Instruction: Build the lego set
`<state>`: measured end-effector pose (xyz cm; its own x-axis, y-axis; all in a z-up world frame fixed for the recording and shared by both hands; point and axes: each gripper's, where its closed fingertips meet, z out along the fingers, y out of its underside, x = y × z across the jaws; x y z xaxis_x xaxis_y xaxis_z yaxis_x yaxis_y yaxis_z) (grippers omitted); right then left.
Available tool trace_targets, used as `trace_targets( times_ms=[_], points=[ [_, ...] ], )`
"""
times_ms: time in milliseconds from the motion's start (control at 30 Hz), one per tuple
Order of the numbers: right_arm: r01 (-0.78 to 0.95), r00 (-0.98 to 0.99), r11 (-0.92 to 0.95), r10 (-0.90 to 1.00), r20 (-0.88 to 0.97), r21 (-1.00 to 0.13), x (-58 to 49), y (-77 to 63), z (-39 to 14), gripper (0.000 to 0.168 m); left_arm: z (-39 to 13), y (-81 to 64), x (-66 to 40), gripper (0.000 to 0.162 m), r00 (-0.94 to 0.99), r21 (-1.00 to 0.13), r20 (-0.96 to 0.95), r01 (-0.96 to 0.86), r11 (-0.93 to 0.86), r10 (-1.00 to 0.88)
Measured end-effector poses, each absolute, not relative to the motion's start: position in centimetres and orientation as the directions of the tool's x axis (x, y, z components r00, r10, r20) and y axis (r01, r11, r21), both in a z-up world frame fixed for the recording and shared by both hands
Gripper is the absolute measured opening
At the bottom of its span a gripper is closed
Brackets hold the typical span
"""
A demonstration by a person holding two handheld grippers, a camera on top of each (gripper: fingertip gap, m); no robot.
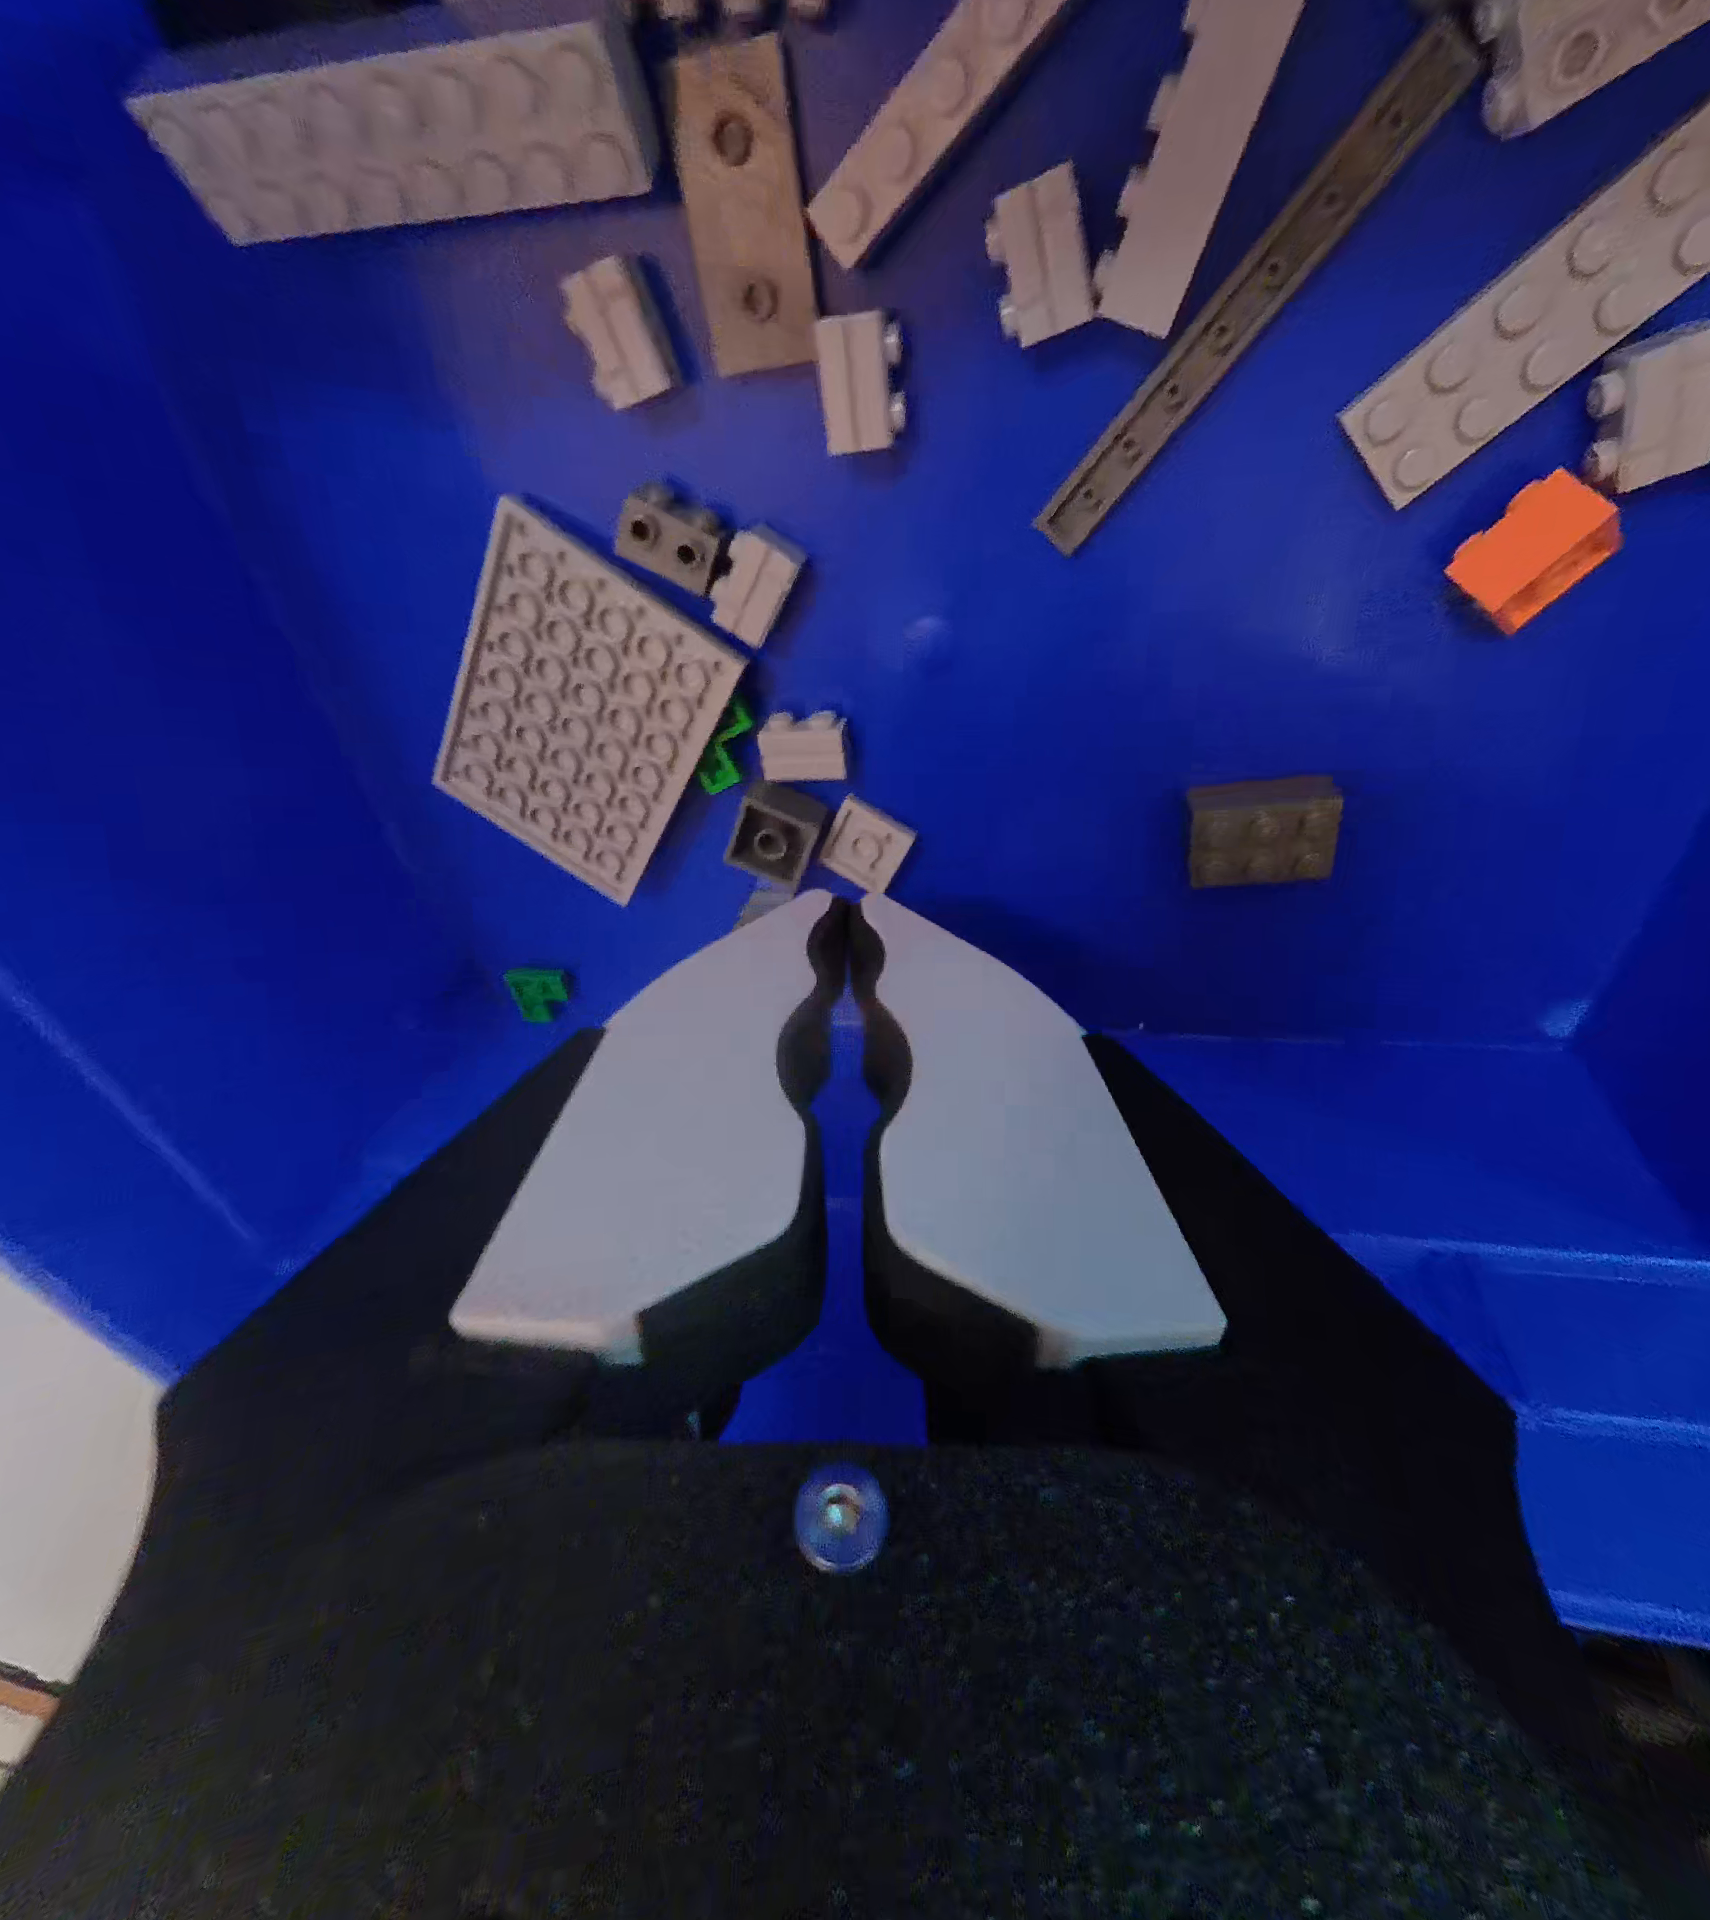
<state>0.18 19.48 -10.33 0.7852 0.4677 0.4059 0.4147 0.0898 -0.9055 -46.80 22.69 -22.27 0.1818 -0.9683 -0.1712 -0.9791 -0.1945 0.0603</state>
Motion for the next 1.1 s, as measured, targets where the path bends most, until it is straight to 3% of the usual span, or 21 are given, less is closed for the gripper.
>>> trace_targets(
  times_ms=[100,167,300,500,733,933,1100],
  points=[
    [0.417,0.782,0.092,0.471,0.408,-0.904,0.0,19.4,-10.3,0.006,-22.2,22.8,-47.5,0.000,0.184,0.069,-0.171,-0.978,-0.198,-0.968],
    [0.419,0.780,0.093,0.473,0.410,-0.903,-0.1,19.4,-10.4,0.006,-22.8,22.5,-47.9,0.018,0.163,0.101,-0.164,-0.978,-0.181,-0.973],
    [0.423,0.776,0.094,0.476,0.413,-0.902,-0.3,19.3,-10.4,0.006,-24.1,22.0,-47.8,0.023,0.104,0.163,-0.159,-0.978,-0.129,-0.982],
    [0.424,0.775,0.092,0.477,0.413,-0.901,-0.3,19.3,-10.5,0.006,-24.9,22.6,-47.6,0.020,0.072,0.195,-0.183,-0.975,-0.108,-0.981],
    [0.422,0.776,0.091,0.479,0.411,-0.902,-0.3,19.3,-10.6,0.006,-24.4,22.9,-47.3,0.002,0.086,0.165,-0.186,-0.979,-0.117,-0.979],
    [0.414,0.774,0.103,0.483,0.409,-0.905,-0.5,19.0,-10.2,0.006,-20.4,20.8,-42.6,0.002,0.214,-0.211,-0.006,-0.955,-0.208,-0.977],
    [0.405,0.756,0.126,0.511,0.409,-0.905,-1.6,18.2,-9.5,0.006,-15.2,17.3,-36.3,0.001,0.119,-0.542,0.214,-0.811,-0.219,-0.970]
  ],
)
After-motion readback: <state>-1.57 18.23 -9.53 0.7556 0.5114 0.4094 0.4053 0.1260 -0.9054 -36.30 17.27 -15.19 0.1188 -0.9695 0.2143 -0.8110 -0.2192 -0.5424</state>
